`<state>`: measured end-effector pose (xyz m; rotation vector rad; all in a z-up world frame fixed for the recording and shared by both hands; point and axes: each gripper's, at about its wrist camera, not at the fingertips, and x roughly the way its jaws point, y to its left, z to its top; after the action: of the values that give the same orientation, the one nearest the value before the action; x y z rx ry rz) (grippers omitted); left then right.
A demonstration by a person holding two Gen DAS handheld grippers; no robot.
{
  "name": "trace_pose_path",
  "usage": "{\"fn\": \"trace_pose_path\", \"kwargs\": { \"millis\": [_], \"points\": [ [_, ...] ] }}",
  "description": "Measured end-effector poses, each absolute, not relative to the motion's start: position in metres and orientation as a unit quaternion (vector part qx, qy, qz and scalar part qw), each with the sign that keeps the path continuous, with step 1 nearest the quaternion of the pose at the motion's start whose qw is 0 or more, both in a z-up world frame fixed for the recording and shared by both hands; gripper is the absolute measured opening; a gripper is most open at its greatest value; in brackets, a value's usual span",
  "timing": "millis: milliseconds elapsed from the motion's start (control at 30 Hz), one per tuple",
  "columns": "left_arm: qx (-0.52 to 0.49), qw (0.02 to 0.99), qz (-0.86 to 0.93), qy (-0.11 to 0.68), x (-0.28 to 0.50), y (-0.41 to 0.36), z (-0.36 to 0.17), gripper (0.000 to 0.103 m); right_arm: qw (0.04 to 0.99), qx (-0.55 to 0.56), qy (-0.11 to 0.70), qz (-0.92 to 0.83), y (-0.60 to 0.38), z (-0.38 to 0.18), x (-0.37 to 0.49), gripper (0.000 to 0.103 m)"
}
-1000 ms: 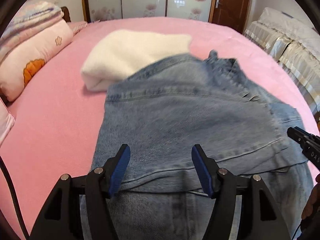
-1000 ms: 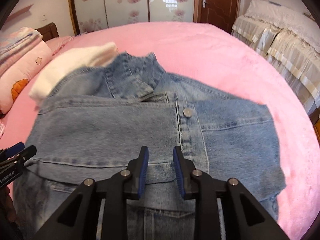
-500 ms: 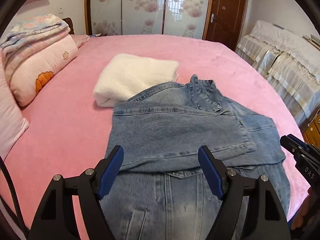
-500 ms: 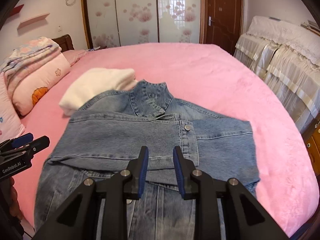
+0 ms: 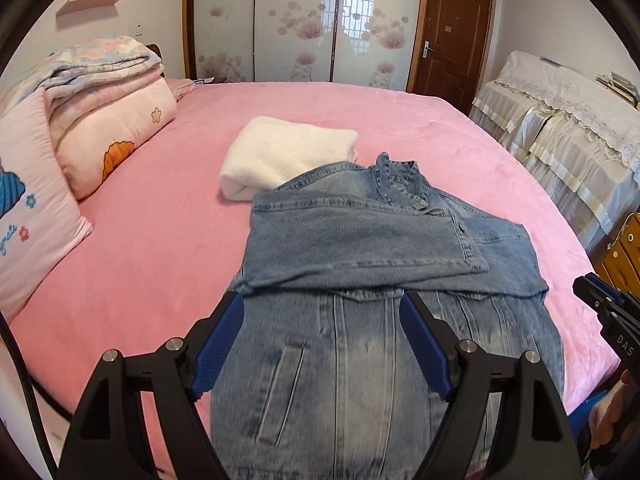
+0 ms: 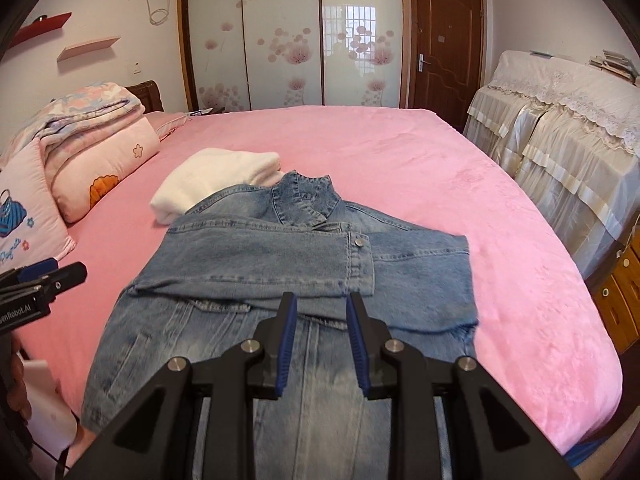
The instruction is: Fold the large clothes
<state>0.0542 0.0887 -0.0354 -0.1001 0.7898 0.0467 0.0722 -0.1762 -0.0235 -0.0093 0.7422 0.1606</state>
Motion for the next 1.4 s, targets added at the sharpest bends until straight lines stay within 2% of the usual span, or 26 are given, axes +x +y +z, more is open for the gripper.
{"fn": "trace_pose_path", "kwargs": {
  "millis": [333, 667, 900, 1400],
  "points": [
    [-0.040, 0.915, 0.029, 0.400, 0.010, 0.101, -0.051, 0.079, 0.922, -0.027, 0.378, 0.076, -0.200, -0.036, 0.021, 0.026],
    [-0.047, 0.882, 0.021, 0.469, -0.001, 0.120, -0.108, 0.079, 0.904, -0.022, 0.424, 0.056, -0.234, -0.075, -0.002, 0.028],
    [-0.103, 0.850, -0.006, 0.517, -0.003, 0.154, -0.156, 0.079, 0.877, 0.025, 0.474, 0.075, -0.268, -0.112, -0.006, 0.028],
    [-0.149, 0.817, -0.029, 0.556, -0.014, 0.195, -0.209, 0.079, 0.810, 0.140, 0.559, 0.107, -0.359, -0.187, -0.014, 0.028]
  ]
}}
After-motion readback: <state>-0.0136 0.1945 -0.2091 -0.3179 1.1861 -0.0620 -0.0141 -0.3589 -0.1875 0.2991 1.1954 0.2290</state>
